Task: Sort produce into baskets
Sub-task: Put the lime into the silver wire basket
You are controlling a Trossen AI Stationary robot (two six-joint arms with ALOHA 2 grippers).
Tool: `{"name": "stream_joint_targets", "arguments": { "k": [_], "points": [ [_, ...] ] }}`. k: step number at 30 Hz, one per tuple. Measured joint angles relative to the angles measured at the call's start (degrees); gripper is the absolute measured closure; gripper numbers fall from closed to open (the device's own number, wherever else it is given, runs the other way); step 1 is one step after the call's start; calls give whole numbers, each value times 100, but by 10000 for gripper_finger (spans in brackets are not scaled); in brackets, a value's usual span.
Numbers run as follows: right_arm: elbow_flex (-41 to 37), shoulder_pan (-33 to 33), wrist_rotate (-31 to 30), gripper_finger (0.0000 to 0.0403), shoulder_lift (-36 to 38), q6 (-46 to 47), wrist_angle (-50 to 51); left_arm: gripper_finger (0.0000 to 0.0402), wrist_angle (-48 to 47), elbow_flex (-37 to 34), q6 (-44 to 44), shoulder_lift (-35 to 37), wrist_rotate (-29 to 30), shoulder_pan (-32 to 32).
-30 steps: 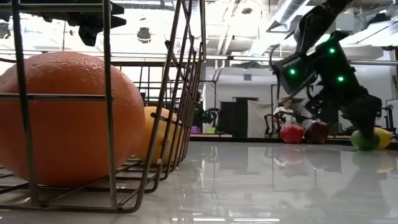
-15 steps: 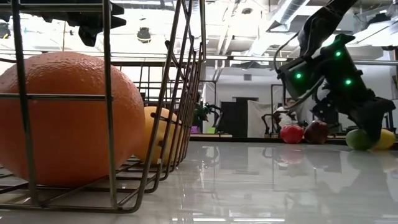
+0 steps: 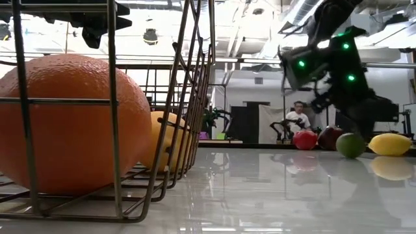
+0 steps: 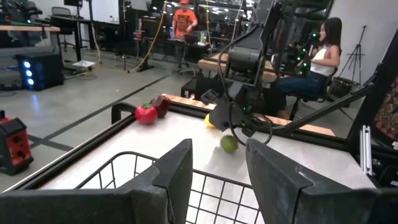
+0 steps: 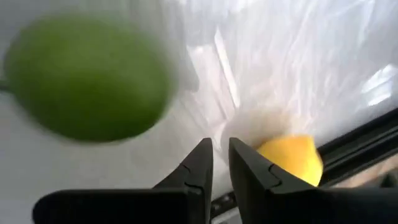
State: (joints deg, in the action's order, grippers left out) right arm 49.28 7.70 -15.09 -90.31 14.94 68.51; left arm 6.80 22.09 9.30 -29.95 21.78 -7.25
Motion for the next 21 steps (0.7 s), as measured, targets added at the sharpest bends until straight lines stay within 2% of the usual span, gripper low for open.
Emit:
{"name": "stream_joint_targets", "arguments": {
  "k": [4, 8, 13, 17, 21],
  "points": [
    [302, -59, 81, 285, 7, -36, -236, 264, -2, 0, -1, 0, 0, 0],
    [469, -168, 386, 222, 7, -152, -512, 264, -3, 0, -2, 0, -10, -1],
    [866, -374, -32, 154, 46, 269, -96, 264, -5, 0, -2, 0, -35, 0],
    [1083, -785, 184, 134, 303, 452, -361, 264, -6, 0, -2, 0, -37, -1],
    [1051, -1174, 367, 131, 420, 817, -458, 264, -28, 0, 4, 0, -39, 0]
  ]
}}
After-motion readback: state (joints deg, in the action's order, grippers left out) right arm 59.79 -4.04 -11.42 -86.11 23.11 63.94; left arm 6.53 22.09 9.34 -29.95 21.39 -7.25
